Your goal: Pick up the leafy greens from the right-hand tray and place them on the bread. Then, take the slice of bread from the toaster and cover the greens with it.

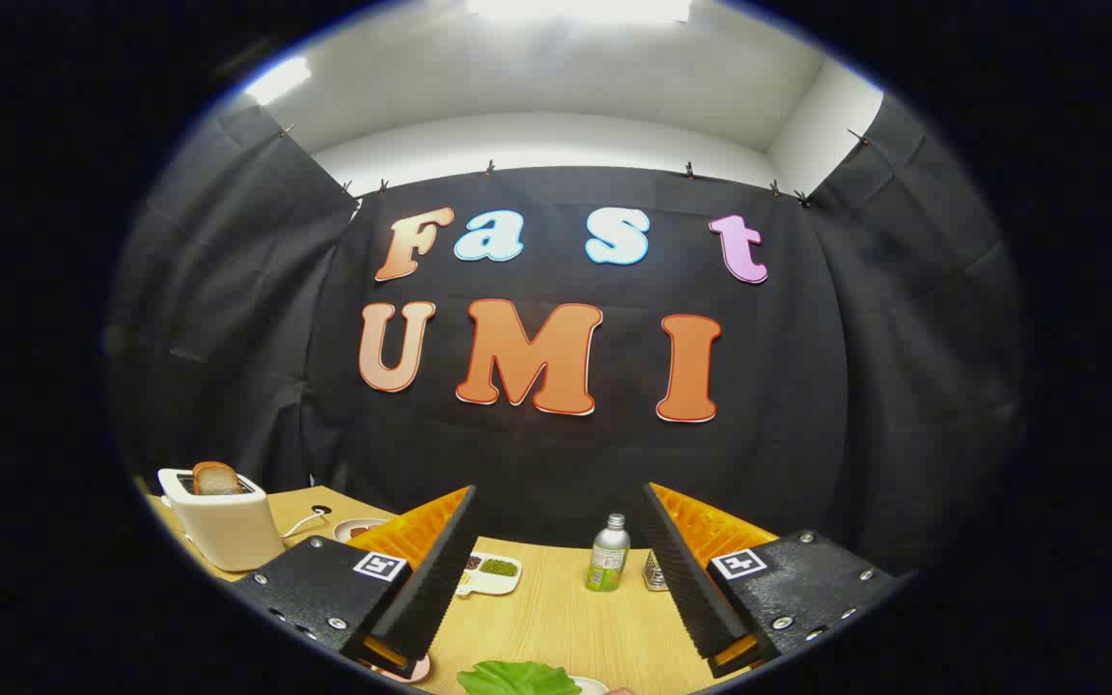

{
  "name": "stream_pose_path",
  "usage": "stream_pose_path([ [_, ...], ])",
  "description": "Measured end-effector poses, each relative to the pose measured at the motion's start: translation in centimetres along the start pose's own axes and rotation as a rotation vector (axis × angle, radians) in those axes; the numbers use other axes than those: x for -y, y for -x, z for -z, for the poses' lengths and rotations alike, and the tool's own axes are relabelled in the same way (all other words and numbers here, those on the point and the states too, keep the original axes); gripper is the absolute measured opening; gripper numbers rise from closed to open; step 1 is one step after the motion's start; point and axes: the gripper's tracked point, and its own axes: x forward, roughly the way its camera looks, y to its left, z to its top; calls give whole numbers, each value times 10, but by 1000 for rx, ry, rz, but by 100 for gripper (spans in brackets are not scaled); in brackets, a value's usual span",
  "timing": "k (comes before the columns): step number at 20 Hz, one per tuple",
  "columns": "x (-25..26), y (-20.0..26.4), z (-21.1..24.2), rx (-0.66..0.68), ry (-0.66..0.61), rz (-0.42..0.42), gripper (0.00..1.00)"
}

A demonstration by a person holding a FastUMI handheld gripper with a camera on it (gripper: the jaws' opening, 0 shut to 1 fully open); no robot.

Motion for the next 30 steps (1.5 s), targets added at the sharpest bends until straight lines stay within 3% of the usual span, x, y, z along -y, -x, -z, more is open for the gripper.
stream_pose_path([
  [16, -15, 13, -3, -7, -2, -51, 99],
  [30, -34, 23, 99, -390, -61, -219, 99],
])
